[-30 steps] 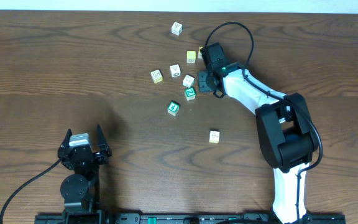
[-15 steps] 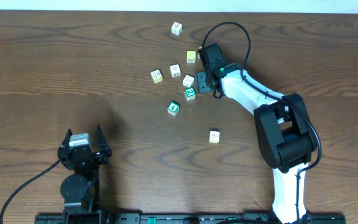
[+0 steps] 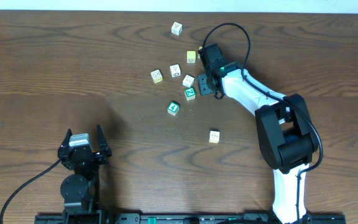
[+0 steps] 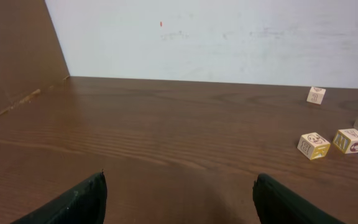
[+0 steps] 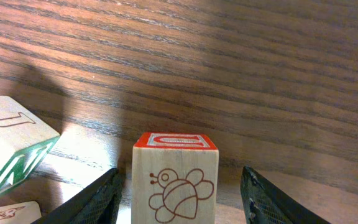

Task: Lift 4 blocks
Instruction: 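Close the right gripper on the red-edged bee block and lift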

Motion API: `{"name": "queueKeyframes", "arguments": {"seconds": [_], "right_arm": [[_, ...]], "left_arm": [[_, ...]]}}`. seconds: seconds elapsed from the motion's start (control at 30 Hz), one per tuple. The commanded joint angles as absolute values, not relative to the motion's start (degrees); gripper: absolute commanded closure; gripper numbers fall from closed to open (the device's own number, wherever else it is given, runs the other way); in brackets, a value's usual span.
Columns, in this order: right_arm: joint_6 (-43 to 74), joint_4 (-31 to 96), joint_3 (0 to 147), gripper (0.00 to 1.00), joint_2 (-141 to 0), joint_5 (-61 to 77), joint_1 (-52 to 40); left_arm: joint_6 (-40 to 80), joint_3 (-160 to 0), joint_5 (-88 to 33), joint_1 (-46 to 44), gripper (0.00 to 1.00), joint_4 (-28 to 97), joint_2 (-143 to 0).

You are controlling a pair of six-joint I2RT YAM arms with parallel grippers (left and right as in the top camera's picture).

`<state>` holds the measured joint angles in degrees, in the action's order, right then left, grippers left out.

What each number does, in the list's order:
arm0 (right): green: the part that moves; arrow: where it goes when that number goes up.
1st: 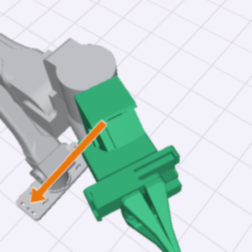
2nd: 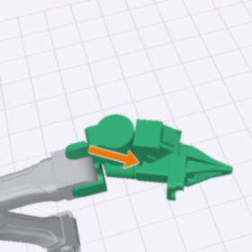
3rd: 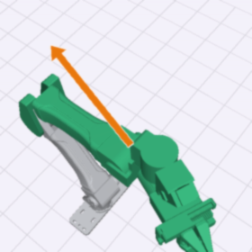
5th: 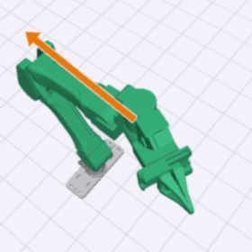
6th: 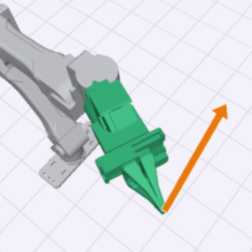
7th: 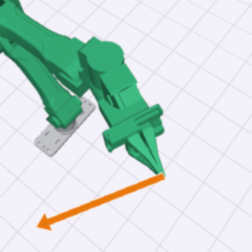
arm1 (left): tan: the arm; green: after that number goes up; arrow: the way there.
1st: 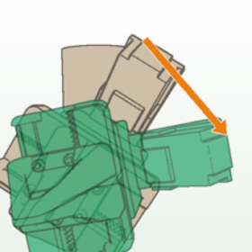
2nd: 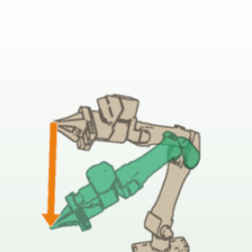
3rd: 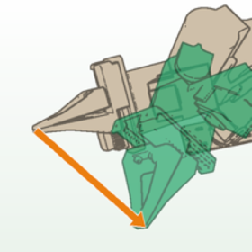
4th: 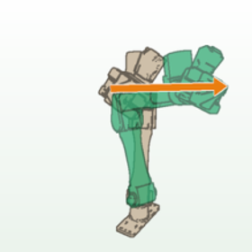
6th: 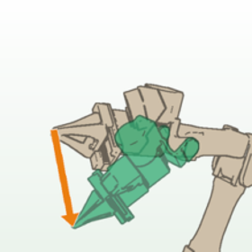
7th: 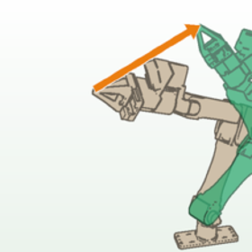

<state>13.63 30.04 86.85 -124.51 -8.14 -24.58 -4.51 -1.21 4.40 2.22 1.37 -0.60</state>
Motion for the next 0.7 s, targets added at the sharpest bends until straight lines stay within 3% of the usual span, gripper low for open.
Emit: {"name": "queueKeyframes", "arguments": {"seconds": [0.0, 0.47, 0.67], "right_arm": [[15.2, 30.2, 87.7, 0.41, -122.5, -9.2, -24.8], [15.2, 30.8, 92.0, 0.41, -122.5, -9.2, -24.9], [15.2, 32.5, 92.2, 0.50, -122.5, -9.2, -24.9]], "left_arm": [[-4.3, -0.2, 5.1, 2.5, 0.24, 3.8, -0.3], [-4.3, -0.2, 5.1, 2.5, 0.25, 3.8, -0.3], [-4.3, -0.2, 5.1, 2.5, 0.24, 3.8, -0.3]]}}
